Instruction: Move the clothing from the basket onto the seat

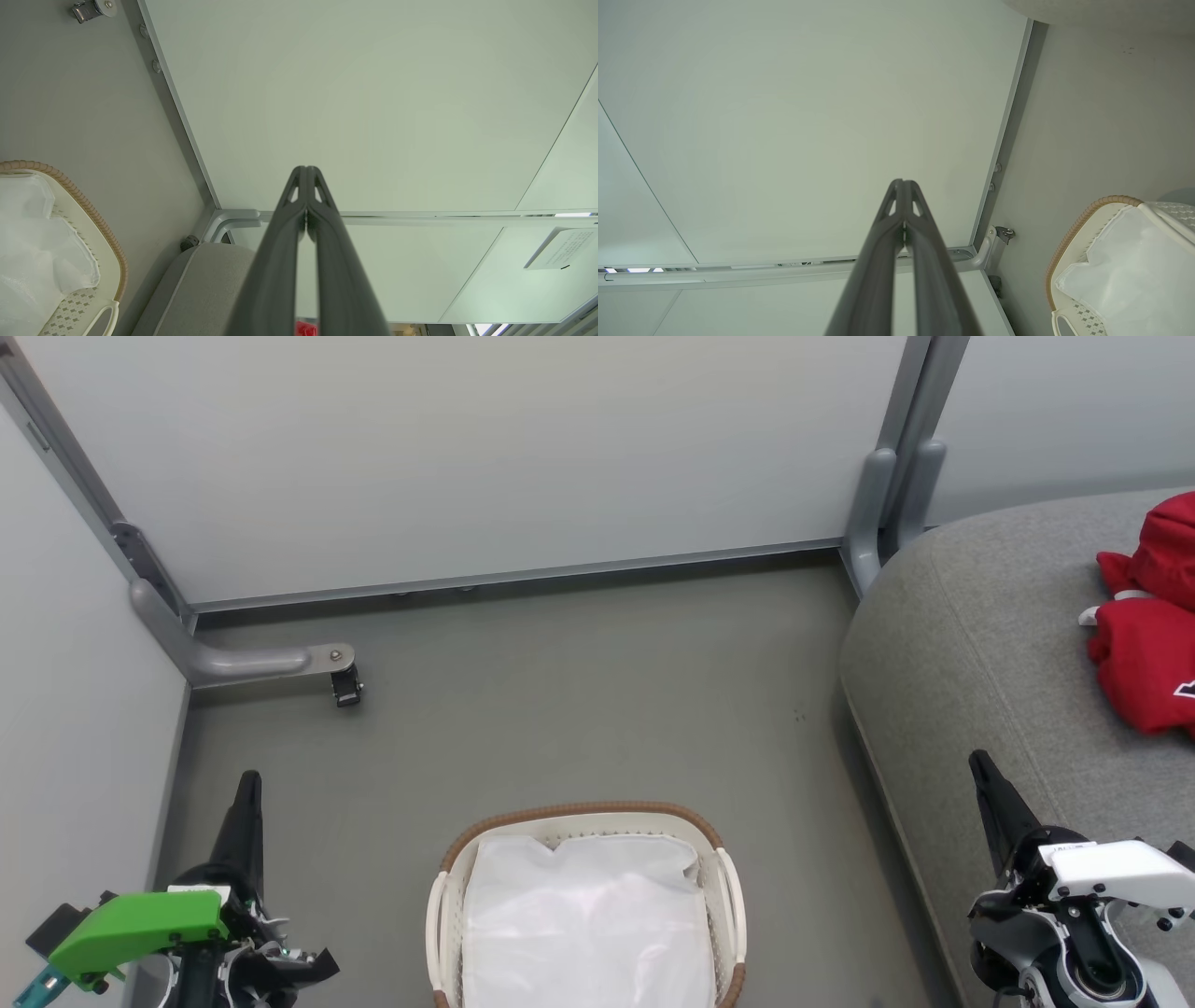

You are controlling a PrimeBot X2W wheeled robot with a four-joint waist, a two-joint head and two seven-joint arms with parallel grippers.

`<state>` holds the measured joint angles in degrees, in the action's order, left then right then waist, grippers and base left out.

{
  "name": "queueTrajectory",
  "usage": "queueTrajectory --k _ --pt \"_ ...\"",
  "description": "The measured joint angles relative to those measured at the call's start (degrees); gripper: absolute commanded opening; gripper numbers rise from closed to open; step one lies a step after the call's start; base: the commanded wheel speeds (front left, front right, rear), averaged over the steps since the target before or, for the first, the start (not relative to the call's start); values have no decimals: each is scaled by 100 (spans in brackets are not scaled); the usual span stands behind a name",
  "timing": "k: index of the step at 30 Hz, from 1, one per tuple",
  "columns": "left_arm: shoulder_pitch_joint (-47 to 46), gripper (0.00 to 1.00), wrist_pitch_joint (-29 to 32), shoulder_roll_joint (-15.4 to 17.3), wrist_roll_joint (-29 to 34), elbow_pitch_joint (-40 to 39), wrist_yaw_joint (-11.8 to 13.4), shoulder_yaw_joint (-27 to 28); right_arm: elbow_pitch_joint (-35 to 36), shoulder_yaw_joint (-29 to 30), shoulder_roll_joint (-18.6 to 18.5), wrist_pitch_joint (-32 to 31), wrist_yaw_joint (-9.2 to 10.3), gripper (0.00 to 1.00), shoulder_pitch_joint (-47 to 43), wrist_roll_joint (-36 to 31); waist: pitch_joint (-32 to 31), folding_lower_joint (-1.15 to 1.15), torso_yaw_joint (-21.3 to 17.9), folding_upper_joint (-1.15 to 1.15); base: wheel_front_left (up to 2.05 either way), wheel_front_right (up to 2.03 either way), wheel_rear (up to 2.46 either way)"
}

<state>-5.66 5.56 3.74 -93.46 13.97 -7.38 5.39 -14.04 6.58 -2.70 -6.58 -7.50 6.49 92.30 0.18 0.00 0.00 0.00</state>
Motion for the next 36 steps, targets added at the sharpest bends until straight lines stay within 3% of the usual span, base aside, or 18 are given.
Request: queueTrajectory --k 36 --pt "-2 0 42 -41 30 1 0 35 0 0 0 1 0 0 0 0 0 0 0 0 0 0 0"
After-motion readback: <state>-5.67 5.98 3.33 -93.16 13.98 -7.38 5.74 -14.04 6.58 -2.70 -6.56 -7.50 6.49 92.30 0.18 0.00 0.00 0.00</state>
